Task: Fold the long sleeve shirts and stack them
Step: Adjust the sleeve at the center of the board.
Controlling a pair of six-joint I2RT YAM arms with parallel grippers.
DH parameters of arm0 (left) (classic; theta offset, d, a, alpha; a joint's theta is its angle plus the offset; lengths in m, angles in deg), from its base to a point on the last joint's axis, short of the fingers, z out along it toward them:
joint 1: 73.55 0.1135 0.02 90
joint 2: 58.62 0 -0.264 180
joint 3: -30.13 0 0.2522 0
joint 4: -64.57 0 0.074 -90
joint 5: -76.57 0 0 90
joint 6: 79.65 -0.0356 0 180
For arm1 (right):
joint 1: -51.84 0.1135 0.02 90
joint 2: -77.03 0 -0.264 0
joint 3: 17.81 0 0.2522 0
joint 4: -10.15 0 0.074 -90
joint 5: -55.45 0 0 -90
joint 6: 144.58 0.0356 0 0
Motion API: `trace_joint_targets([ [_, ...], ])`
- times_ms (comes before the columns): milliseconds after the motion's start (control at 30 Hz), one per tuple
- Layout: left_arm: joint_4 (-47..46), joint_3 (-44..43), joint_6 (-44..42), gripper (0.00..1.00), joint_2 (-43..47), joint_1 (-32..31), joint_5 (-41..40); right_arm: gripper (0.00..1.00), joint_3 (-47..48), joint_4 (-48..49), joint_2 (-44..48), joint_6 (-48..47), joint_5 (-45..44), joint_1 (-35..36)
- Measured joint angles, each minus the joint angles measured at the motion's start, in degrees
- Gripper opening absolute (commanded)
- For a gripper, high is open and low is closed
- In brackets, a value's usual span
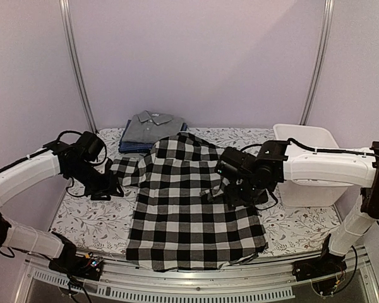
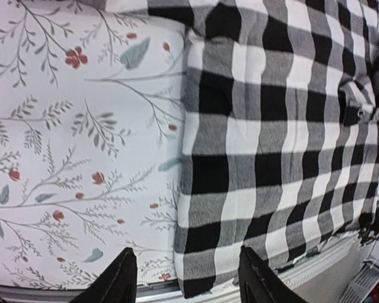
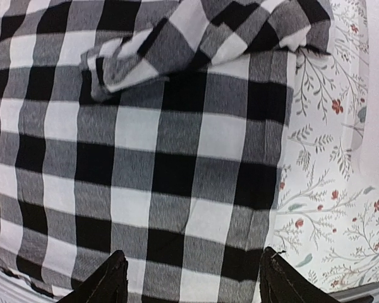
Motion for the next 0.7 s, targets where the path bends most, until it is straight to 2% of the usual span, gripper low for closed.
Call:
trace_joint_targets([
  [267, -17.7, -2.2, -1.4, 0.59, -12.9, 18.8, -3.3, 0.80, 5.3, 14.5, -10.7, -10.7, -1.2, -11.3],
  [500, -30.2, -8.2, -2.1, 0.66, -27.1, 28.9, -2.1, 0.82, 13.4, 22.0, -23.1, -18.2, -0.8, -14.2],
  [633, -33.0, -12.7, -3.0, 0.67, -34.9, 30.9, -1.0, 0.75, 14.0, 24.2, -26.2, -20.2, 0.5, -14.2],
  [700, -33.7, -13.9, -3.2, 0.67, -37.6, 30.9, 0.1, 0.66, 13.0, 25.1, -26.5, -20.8, 1.2, -14.2],
])
